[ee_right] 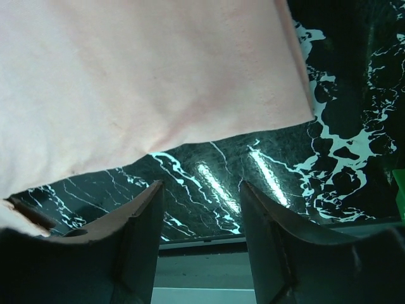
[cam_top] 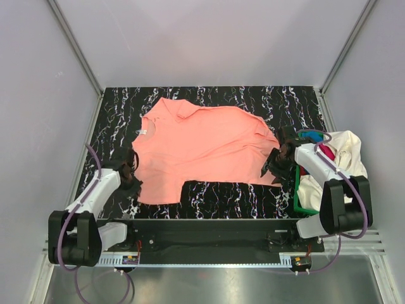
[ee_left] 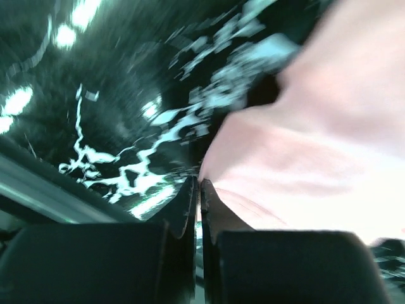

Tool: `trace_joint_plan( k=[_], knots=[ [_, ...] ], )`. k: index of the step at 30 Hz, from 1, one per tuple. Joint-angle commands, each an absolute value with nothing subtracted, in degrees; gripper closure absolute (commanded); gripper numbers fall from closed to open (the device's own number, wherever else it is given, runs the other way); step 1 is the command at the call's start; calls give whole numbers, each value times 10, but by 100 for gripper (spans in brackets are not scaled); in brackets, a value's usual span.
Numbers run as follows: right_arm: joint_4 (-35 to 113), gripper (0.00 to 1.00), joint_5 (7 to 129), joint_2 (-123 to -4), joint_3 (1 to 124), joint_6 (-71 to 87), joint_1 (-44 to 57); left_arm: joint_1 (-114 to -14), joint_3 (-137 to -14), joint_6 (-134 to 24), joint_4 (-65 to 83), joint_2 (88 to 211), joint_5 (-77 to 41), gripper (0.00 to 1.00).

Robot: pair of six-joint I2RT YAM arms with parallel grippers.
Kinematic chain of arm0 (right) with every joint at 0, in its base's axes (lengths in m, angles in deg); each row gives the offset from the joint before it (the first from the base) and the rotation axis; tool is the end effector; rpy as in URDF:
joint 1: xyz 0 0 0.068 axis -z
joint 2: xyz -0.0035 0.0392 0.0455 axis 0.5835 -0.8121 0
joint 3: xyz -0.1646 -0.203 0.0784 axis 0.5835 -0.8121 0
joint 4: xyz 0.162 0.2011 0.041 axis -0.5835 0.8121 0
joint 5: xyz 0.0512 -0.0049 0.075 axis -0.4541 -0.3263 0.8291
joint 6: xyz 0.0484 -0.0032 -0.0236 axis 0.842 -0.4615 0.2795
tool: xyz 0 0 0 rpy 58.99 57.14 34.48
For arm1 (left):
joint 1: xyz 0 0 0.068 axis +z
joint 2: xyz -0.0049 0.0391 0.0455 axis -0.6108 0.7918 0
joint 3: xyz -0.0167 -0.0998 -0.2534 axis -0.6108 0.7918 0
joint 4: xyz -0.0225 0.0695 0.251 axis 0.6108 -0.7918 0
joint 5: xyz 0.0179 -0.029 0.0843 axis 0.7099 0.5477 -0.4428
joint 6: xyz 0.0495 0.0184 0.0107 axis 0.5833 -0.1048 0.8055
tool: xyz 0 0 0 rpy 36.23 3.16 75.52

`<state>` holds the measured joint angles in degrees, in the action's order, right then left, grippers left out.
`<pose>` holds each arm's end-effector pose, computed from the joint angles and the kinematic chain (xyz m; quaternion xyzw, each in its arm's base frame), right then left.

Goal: Fold and stack the t-shirts
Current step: Flatten the tshirt out

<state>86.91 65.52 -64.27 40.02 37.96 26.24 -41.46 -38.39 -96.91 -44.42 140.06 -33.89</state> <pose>0.2454 0.0444 0.2031 0.2280 0.9660 0.0877 0.0840 0.1695 -0.0065 0.1722 -0.4254 0.9000 0.0276 0.0910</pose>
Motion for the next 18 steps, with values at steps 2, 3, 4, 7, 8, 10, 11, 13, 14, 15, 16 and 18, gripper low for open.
trace_joint_plan(
  k=[2,3,4,7,8,10,11,13,14,15,16,18],
  knots=[
    [852,43,642,-655,384,432,286,-413,-462,-936,-450,1375,-389,100],
    [838,43,639,-648,377,442,297,-413,-469,-937,-454,1374,-390,100],
    [830,43,635,-644,369,452,303,-413,-478,-937,-456,1367,-398,100],
    [807,48,616,-642,349,479,310,-412,-487,-939,-467,1341,-426,100],
    [806,51,605,-646,350,484,310,-412,-491,-937,-473,1341,-432,100],
    [805,53,601,-661,352,487,311,-412,-505,-933,-478,1349,-435,100],
    [801,54,577,-664,349,489,310,-412,-508,-933,-476,1350,-435,100],
    [798,56,565,-667,340,499,310,-412,-517,-932,-471,1351,-435,100],
    [794,56,560,-669,335,504,310,-412,-520,-930,-471,1354,-436,100],
    [791,55,559,-670,331,510,310,-412,-526,-928,-471,1358,-438,100],
    [789,54,556,-672,327,516,310,-412,-529,-926,-468,1361,-438,100],
    [779,53,556,-678,322,519,310,-412,-532,-922,-466,1363,-437,100]
  ],
)
